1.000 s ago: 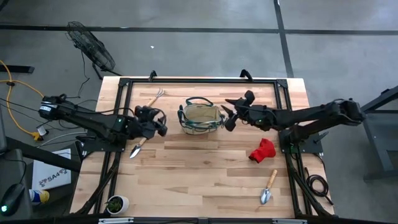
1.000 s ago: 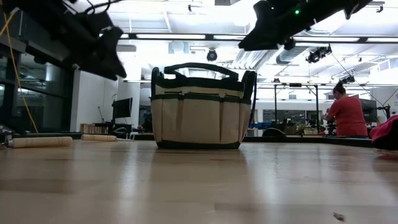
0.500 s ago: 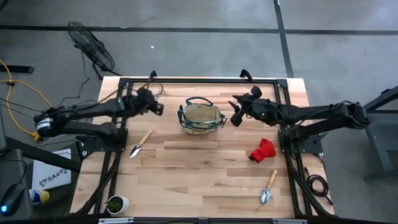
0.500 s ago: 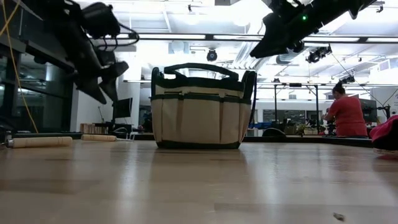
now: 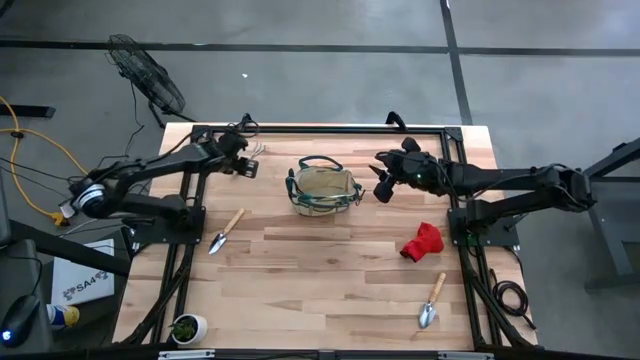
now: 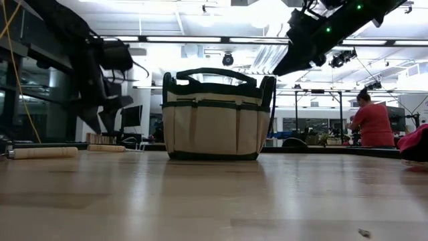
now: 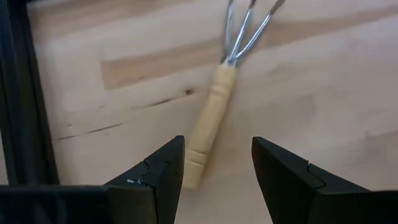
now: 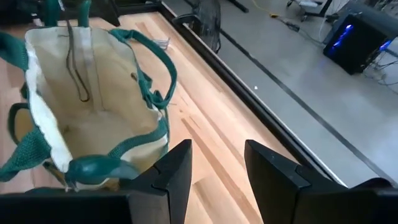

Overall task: Pick & Place Garden tools in Gardening bag
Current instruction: Put the hand rake into the gardening bag

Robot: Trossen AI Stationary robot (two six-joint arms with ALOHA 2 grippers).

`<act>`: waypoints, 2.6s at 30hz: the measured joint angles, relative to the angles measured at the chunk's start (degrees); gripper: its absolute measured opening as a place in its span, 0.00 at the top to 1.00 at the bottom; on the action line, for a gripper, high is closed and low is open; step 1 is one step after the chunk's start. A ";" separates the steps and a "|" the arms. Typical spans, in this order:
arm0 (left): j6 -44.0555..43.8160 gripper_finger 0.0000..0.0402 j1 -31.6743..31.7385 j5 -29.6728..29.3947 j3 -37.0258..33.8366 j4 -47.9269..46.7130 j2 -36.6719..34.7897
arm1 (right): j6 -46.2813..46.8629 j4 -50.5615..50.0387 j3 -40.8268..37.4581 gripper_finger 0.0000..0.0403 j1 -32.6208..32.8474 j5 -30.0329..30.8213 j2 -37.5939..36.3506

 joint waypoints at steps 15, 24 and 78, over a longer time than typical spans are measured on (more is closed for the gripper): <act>1.88 0.54 0.27 -3.15 0.00 0.93 8.24 | -0.49 -0.55 0.00 0.65 -0.84 -3.16 0.00; 2.03 0.54 0.24 -2.95 0.07 1.90 11.99 | -0.65 -1.02 0.00 0.65 -0.84 -3.12 0.00; -18.86 0.86 -29.25 26.18 47.89 -44.37 -1.55 | -29.47 14.61 0.00 0.65 23.45 -3.61 -1.48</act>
